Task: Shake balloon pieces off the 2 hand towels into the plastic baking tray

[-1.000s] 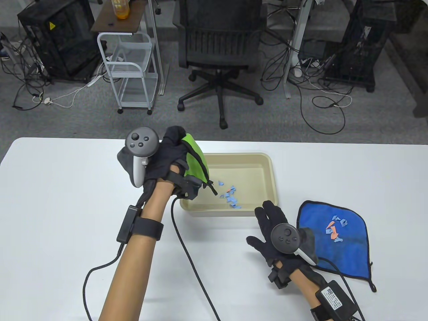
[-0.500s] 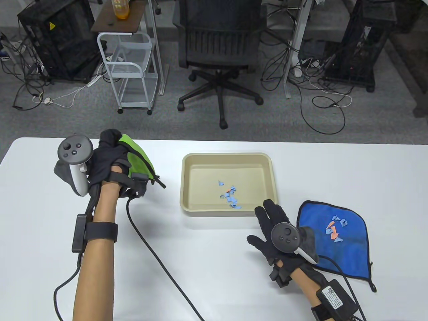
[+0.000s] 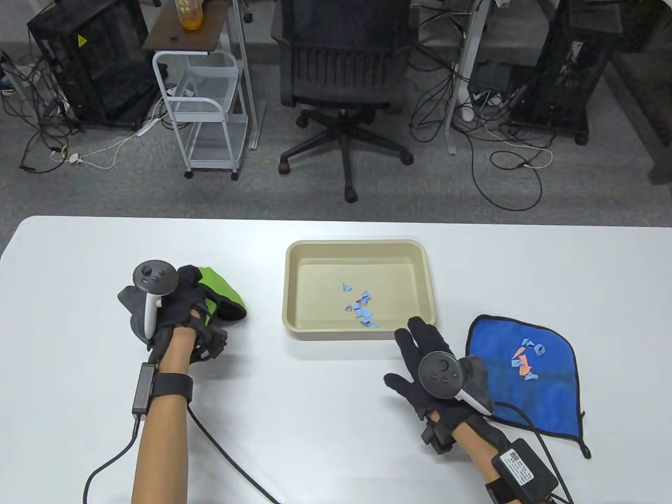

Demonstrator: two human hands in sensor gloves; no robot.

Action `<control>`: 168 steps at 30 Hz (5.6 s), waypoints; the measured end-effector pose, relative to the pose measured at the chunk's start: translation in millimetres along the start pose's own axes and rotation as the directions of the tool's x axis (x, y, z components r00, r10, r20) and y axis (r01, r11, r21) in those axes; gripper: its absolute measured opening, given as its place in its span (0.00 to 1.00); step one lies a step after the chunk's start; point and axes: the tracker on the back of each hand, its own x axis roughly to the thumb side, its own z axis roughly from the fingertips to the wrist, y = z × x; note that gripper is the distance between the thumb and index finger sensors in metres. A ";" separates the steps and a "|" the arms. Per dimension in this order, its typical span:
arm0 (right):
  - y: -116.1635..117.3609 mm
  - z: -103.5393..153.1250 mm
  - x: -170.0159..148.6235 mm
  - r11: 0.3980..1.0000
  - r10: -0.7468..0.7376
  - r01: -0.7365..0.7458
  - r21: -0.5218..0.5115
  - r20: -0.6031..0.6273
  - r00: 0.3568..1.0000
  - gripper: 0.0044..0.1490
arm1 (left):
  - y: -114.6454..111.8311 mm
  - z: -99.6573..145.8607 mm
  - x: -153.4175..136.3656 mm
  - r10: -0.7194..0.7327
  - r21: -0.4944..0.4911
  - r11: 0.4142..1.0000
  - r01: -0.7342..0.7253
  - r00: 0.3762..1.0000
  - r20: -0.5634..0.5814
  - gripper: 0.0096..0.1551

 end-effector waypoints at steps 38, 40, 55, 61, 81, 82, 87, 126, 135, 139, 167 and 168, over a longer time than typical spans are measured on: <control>-5.2 0.5 17.2 1.000 0.006 -0.006 -0.016 0.046 0.999 0.55 | -21.4 157.0 71.2 0.031 -0.204 0.975 0.082 0.867 0.497 0.49; -6.2 0.6 17.4 1.000 0.000 0.001 -0.020 0.048 0.999 0.55 | -46.6 169.7 81.9 0.010 -0.245 0.959 0.143 0.847 0.532 0.50; 3.2 -0.2 20.2 0.999 0.045 -0.045 -0.004 0.073 0.996 0.53 | -118.7 185.2 79.0 -0.018 -0.337 0.906 0.257 0.818 0.574 0.50; -13.2 -0.4 11.6 0.995 0.091 -0.088 -0.054 0.065 0.994 0.49 | -117.5 183.8 77.0 -0.021 -0.327 0.911 0.251 0.821 0.571 0.50; -61.5 14.8 -183.7 0.961 0.254 -0.165 0.221 -0.478 0.841 0.56 | -104.4 178.0 69.1 -0.037 -0.299 0.925 0.234 0.838 0.544 0.50; -57.4 14.8 -189.3 0.956 0.263 -0.157 0.246 -0.491 0.831 0.56 | -104.2 178.0 69.0 -0.038 -0.299 0.925 0.235 0.839 0.543 0.50; -39.8 10.9 -200.5 0.934 0.292 -0.128 0.334 -0.504 0.813 0.56 | -103.7 177.8 68.6 -0.040 -0.298 0.925 0.236 0.840 0.541 0.50; 78.2 -26.6 -5.2 0.813 0.333 -0.130 0.567 -0.270 0.904 0.55 | -97.4 175.0 64.7 -0.059 -0.287 0.927 0.243 0.849 0.525 0.50; 99.2 -34.5 41.7 0.809 0.328 -0.142 0.571 -0.238 0.914 0.55 | -96.6 173.4 62.9 -0.062 -0.294 0.925 0.241 0.858 0.509 0.50; 103.4 -34.8 50.0 0.815 0.332 -0.152 0.559 -0.237 0.913 0.55 | -96.5 172.8 62.6 -0.063 -0.296 0.924 0.242 0.860 0.507 0.50; -10.1 -21.8 24.0 0.993 0.066 -0.052 0.108 -0.130 0.989 0.49 | -97.2 170.2 62.5 -0.062 -0.293 0.926 0.240 0.859 0.508 0.50; -14.4 -20.3 18.0 0.997 0.054 -0.045 0.067 -0.138 0.989 0.47 | -97.3 169.9 62.5 -0.062 -0.293 0.926 0.240 0.859 0.507 0.50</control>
